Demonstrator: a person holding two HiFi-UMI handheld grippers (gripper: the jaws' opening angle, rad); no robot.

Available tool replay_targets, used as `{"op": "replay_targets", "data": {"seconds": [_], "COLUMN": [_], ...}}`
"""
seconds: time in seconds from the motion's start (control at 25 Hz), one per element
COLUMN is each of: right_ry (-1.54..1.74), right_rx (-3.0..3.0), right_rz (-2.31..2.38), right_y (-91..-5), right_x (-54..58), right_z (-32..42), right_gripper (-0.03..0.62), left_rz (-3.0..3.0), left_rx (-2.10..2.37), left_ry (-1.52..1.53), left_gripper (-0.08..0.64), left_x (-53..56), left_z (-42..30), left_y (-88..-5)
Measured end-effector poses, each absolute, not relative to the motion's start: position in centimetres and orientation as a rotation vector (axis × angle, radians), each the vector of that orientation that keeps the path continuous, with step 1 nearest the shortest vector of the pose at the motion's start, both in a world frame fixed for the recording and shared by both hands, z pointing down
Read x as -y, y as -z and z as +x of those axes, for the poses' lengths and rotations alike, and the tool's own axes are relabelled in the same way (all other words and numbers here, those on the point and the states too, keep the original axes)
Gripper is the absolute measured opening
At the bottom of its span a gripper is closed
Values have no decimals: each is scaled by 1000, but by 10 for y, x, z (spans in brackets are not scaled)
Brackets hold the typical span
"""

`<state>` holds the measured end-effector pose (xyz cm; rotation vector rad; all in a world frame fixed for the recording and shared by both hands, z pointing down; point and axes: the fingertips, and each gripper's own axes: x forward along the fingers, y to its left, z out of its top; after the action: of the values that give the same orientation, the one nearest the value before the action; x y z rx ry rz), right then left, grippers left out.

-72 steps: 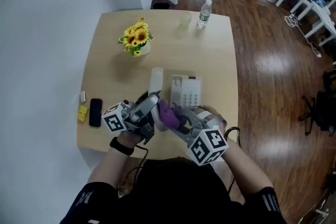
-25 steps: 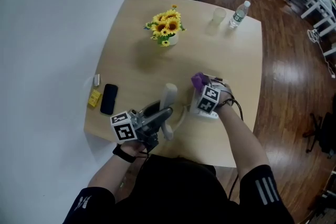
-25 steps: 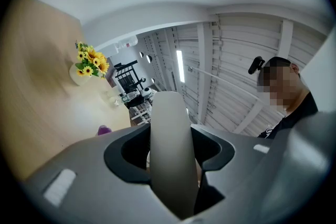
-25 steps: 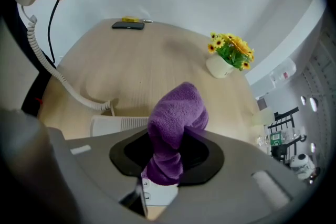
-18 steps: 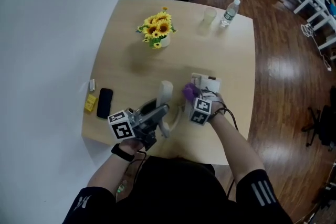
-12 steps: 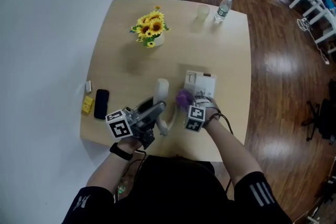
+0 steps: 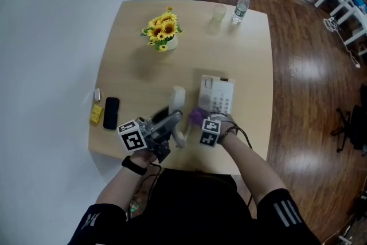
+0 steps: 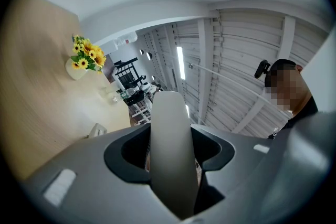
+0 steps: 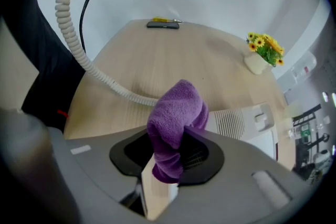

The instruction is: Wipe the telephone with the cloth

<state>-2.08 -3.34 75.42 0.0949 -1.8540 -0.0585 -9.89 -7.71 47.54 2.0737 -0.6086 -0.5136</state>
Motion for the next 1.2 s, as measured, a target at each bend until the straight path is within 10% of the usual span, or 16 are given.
{"op": "replay_targets", "data": {"seconds": [1.2], "right_ry": [-415], "right_rx": [2389], "right_rz": [790], "right_y": [-577], "right_x": [1], "right_z": [128], "right_gripper": [132], "left_rz": [1895], "left_rx": [1254], "left_ry": [-537], "left_gripper": [218], "left_x": [171], "left_z": [-4], "left_y": [-692]}}
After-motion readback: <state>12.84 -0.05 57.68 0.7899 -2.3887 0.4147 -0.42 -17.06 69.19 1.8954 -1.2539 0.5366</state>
